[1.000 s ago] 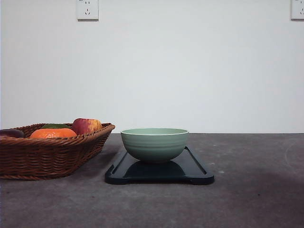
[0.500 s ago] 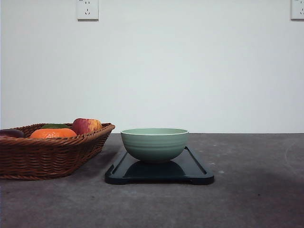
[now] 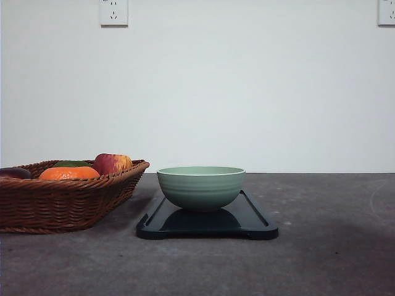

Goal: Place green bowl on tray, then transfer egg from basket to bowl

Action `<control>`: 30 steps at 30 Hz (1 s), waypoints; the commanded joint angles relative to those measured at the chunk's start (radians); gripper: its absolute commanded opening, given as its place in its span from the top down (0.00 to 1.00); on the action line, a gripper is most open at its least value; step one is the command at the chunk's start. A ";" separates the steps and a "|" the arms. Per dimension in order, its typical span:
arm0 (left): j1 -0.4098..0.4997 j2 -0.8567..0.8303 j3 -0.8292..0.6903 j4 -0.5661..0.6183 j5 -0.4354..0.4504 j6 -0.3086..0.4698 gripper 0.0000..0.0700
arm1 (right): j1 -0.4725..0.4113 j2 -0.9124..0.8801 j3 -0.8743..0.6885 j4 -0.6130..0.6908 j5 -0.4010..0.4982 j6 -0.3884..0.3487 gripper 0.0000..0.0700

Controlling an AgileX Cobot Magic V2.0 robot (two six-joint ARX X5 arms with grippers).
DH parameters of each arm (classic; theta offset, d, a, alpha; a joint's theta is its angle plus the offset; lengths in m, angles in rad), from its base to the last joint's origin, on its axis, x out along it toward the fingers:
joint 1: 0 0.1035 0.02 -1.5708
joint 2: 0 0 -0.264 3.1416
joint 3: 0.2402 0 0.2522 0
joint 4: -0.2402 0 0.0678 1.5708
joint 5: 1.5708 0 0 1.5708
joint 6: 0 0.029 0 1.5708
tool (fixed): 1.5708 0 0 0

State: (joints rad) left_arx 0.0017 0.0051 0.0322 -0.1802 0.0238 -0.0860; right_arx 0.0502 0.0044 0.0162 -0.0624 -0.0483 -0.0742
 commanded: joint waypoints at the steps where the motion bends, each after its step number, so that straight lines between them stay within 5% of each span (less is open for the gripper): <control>1: 0.001 -0.002 -0.018 -0.002 -0.002 0.014 1.00 | 0.000 -0.001 -0.004 0.015 0.003 0.010 0.98; 30: 0.001 -0.002 -0.018 -0.002 -0.002 0.014 1.00 | 0.000 -0.001 -0.004 0.015 0.003 0.010 0.98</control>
State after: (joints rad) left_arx 0.0017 0.0051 0.0322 -0.1802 0.0238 -0.0857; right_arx 0.0502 0.0044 0.0162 -0.0624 -0.0483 -0.0742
